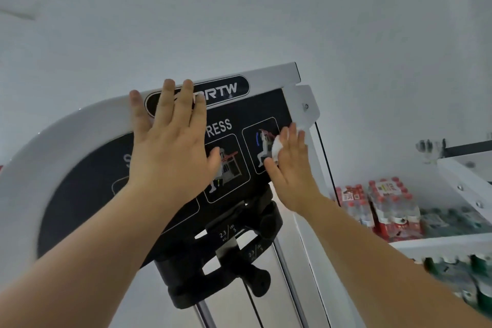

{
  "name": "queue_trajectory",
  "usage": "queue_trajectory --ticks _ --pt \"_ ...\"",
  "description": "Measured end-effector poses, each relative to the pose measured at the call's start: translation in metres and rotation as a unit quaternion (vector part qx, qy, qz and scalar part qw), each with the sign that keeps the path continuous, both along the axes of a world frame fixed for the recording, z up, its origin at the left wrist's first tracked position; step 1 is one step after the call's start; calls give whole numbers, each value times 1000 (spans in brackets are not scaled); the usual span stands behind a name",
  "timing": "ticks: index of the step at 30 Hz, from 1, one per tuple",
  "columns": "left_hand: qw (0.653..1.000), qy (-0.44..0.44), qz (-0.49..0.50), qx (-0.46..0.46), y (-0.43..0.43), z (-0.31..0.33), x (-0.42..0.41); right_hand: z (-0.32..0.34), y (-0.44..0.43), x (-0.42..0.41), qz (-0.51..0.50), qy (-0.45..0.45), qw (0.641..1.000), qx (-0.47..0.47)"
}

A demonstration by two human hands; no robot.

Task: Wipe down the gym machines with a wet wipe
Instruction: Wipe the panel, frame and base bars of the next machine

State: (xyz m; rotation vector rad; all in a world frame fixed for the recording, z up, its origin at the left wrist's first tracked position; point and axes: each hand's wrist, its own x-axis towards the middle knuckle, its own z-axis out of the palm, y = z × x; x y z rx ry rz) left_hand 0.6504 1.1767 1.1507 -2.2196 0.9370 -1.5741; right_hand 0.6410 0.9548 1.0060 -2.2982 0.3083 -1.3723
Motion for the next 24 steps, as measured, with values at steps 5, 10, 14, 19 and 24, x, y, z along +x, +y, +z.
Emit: queue_trajectory --ticks 5,10,14,19,24 --pt "997 -17 -21 71 -30 -14 3 -23 29 -3 42 -32 988 -144" --pt "993 -18 -11 115 -57 -16 14 -20 -14 11 -21 -52 985 160" --pt "993 -38 3 114 -65 -16 15 30 -28 15 0 -75 981 178" --pt "992 -50 2 114 -65 -18 13 91 -41 7 18 -58 997 -54" --pt "992 -57 2 114 -64 -18 14 118 -65 9 -2 -59 986 -155"
